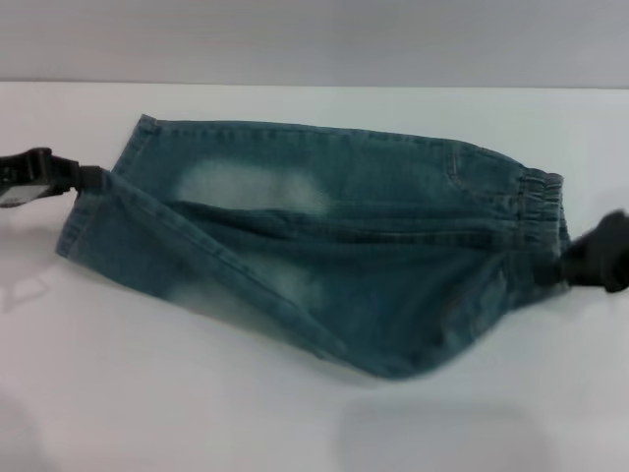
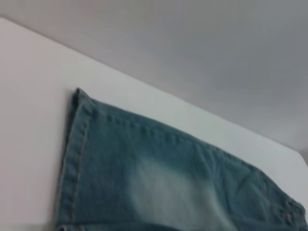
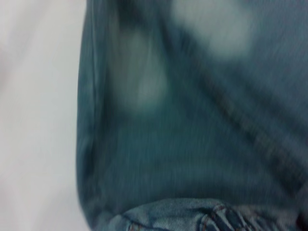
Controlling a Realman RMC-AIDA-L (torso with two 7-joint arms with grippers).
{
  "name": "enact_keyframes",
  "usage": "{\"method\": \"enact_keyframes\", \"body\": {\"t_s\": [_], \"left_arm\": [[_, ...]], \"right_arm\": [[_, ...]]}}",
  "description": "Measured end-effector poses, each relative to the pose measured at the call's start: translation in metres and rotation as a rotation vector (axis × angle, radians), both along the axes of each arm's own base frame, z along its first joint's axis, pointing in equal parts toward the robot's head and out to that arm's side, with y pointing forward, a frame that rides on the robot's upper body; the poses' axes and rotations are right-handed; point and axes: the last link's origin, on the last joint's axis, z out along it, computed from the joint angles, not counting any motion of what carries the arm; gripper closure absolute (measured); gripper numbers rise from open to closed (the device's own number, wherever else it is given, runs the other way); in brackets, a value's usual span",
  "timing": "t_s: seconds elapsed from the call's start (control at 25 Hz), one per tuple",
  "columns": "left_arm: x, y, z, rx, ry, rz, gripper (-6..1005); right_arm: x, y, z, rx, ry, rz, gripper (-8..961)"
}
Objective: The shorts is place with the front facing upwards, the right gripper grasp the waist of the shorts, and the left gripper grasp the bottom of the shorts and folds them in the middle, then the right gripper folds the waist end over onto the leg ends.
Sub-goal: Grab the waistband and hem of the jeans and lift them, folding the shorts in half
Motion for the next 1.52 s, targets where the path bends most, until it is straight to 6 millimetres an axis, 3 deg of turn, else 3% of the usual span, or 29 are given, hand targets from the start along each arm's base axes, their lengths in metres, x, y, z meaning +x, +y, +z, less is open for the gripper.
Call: {"method": "enact_keyframes", "body": {"t_s": [0.24,0.56,0.8,1.04,1.52], "left_arm": [[0.001,0.015,0.008,0.093,0.011,0.008,850],[0.003,0.035,0.019,0.271,-0.003,0.018,845],[-0.001,0.044,0.007,0.361,0.054,0.016,841],[0.000,0.049,-0.017,0.411,0.143,-0.025,836],[0.017,0.059,-0.039,0.436,0.237,-0.143,828]], "right_arm": [[0.014,-0.009,0.015,0.170,0.211,-0.081,952],[0.042,-0.015,0.002,0.394,0.325,-0.212,953],[0.053,-0.007,-0.022,0.511,0.294,-0.275,953],[0.043,0.007,-0.051,0.501,0.284,-0.272,952],[0.038,0.014,-0.040,0.645,0.425,-0.260,947]]}}
